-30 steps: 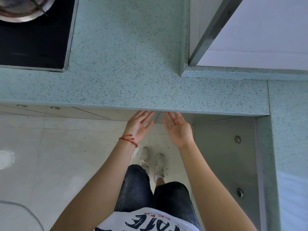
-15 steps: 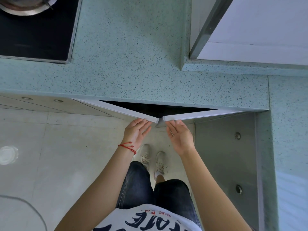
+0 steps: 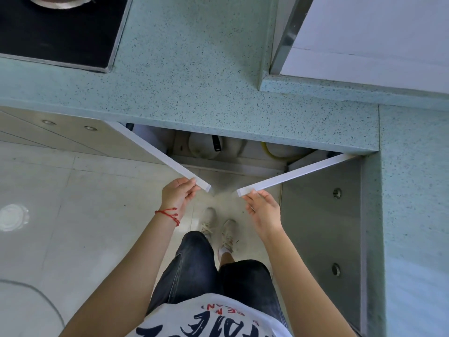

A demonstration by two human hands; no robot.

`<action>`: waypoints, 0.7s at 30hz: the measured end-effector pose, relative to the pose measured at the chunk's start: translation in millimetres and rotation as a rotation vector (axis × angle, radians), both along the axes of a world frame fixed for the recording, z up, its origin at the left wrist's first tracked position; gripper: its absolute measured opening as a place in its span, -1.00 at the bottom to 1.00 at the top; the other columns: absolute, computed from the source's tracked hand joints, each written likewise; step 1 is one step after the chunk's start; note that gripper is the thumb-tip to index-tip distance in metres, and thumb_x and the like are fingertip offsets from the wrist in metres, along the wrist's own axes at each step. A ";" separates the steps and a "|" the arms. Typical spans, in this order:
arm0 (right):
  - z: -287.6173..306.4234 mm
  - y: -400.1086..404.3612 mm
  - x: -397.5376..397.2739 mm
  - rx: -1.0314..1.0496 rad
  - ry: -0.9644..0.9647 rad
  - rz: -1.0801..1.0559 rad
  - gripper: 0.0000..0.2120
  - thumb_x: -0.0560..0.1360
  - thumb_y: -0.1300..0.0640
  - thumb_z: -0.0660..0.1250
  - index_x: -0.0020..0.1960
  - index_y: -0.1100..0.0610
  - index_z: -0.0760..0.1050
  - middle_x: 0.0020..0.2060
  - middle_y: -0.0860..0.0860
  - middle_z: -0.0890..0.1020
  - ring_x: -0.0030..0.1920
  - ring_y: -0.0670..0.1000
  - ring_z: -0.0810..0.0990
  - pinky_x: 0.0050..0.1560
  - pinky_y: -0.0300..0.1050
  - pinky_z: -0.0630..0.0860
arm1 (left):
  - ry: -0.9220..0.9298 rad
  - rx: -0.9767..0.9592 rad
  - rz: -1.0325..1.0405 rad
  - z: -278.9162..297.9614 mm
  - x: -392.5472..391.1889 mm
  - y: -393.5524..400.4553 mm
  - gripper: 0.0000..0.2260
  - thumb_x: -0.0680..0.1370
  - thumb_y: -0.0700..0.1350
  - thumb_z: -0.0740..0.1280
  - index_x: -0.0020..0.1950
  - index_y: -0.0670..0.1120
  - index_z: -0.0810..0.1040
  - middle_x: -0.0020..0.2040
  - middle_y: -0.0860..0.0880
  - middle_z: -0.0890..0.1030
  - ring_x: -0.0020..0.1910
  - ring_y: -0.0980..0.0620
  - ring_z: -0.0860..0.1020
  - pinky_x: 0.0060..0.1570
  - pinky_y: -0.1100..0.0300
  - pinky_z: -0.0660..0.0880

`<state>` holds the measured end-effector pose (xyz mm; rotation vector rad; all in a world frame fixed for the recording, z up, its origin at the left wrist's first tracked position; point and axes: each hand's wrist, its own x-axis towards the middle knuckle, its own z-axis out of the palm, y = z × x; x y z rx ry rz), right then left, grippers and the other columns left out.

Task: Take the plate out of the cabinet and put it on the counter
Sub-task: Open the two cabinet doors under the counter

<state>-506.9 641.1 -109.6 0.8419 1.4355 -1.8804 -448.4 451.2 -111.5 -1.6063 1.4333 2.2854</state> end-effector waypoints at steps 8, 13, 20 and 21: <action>5.4 24.1 19.8 0.079 0.045 0.044 -0.81 0.48 0.23 0.33 -0.27 0.07 0.40 -0.45 -0.06 0.64 -0.29 -0.01 0.57 -0.25 -0.19 0.42 | -0.035 -0.065 -0.062 3.5 30.2 -7.0 -0.92 0.47 -0.23 0.36 -0.21 -0.12 0.50 -0.51 0.10 0.62 -0.38 0.19 0.57 -0.26 0.29 0.44; 10.3 41.3 33.1 0.188 0.061 0.076 -0.84 0.45 0.20 0.37 -0.21 0.08 0.40 -0.29 -0.01 0.59 -0.38 -0.16 0.60 -0.38 -0.28 0.41 | -0.067 -0.085 -0.080 5.7 46.9 -12.2 -0.85 0.45 -0.22 0.38 -0.28 -0.09 0.46 -0.54 0.11 0.61 -0.40 0.17 0.55 -0.29 0.26 0.39; 17.7 55.5 53.5 0.409 0.136 0.164 -0.80 0.42 0.16 0.41 -0.16 0.11 0.37 -0.26 0.01 0.54 -0.33 -0.11 0.51 -0.33 -0.26 0.40 | -0.095 -0.145 -0.149 12.0 79.6 -26.9 -0.79 0.43 -0.23 0.41 -0.33 -0.10 0.41 -0.58 0.09 0.58 -0.54 0.24 0.54 -0.51 0.35 0.33; 18.2 58.6 55.7 0.432 0.138 0.170 -0.80 0.42 0.15 0.41 -0.12 0.13 0.38 -0.22 0.05 0.57 -0.34 -0.11 0.50 -0.33 -0.26 0.40 | -0.098 -0.155 -0.157 13.4 84.8 -30.0 -0.79 0.42 -0.23 0.41 -0.32 -0.11 0.41 -0.56 0.06 0.59 -0.55 0.23 0.54 -0.55 0.36 0.33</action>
